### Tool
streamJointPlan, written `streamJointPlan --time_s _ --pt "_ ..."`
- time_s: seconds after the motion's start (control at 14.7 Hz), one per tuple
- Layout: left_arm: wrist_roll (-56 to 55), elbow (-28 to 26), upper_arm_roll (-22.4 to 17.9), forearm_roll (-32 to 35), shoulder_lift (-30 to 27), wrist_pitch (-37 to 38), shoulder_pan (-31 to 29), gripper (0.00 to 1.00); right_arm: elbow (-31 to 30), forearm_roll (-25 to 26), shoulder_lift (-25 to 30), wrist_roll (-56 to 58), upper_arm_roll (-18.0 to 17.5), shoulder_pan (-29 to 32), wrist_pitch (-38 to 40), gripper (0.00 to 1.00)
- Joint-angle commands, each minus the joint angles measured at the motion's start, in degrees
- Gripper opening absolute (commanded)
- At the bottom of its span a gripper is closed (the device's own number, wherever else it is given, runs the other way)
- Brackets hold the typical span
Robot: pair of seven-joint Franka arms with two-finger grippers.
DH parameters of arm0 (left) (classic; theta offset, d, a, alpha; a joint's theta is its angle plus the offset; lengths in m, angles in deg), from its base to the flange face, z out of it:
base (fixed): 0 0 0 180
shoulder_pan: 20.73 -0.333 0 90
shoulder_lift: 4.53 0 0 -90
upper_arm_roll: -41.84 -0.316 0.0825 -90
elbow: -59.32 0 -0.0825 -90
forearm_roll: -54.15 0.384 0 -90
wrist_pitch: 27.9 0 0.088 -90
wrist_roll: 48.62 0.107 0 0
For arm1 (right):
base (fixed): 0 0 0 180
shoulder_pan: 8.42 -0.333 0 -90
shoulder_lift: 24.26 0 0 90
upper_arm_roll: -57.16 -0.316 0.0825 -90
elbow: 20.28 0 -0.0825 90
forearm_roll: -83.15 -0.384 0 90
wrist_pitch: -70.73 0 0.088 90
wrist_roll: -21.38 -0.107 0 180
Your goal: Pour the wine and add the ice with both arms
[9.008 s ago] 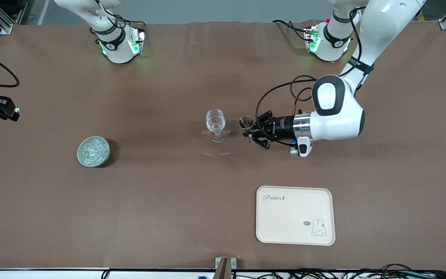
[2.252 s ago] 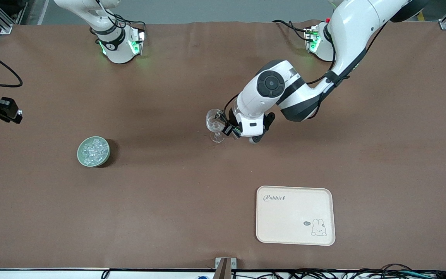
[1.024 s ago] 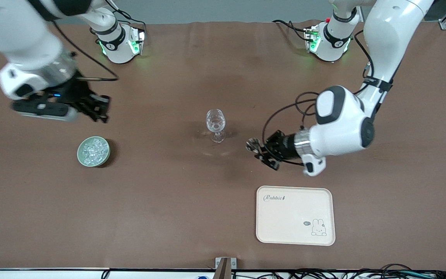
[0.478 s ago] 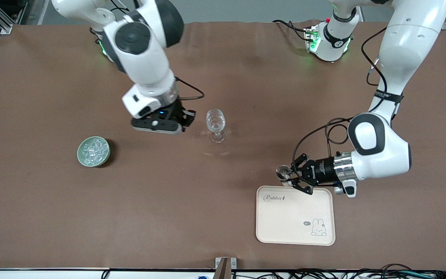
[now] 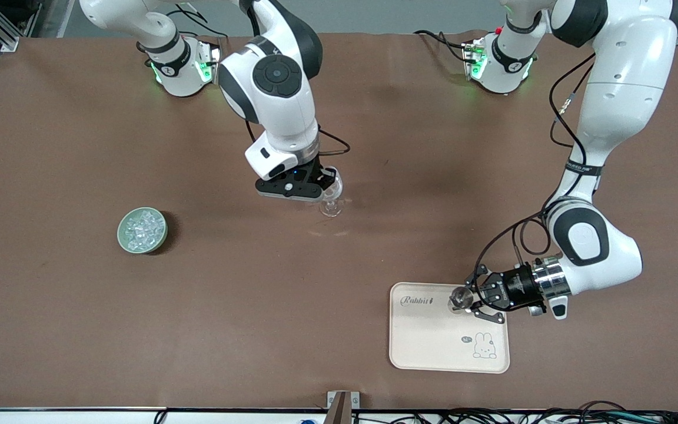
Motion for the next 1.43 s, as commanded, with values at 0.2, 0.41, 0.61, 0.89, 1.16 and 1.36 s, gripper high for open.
streamJointPlan --time_s 0.2,0.41,0.61,0.89,1.16,1.36 --pt "0.5 4.2 -1.2 -11.0 5.8 -2.4 2.1 0.02 -0.1 1.4 -1.5 -3.0 0.7 -2.6 0.3 0.01" --pt "1.7 7.4 -1.3 -11.0 8.9 -4.2 2.5 0.02 -0.1 1.9 -2.0 -4.6 0.7 -3.7 0.3 0.02" --pt "3.9 9.2 -1.3 -11.0 10.7 -4.2 2.5 0.02 -0.2 2.0 -2.2 -4.8 0.7 -3.9 0.4 0.03" --pt "6.3 9.2 -1.2 -11.0 12.3 -4.2 2.5 0.03 -0.3 2.1 -2.5 -4.8 0.7 -4.0 0.7 0.05" --pt "7.6 9.3 -0.8 -11.3 13.3 -5.0 2.7 0.04 -0.3 2.1 -2.5 -4.8 0.7 -4.0 0.7 0.07" --pt "7.5 9.2 -0.7 -11.6 13.3 -6.0 3.0 0.12 -0.5 2.1 -2.5 -4.7 0.7 -4.5 0.8 0.26"
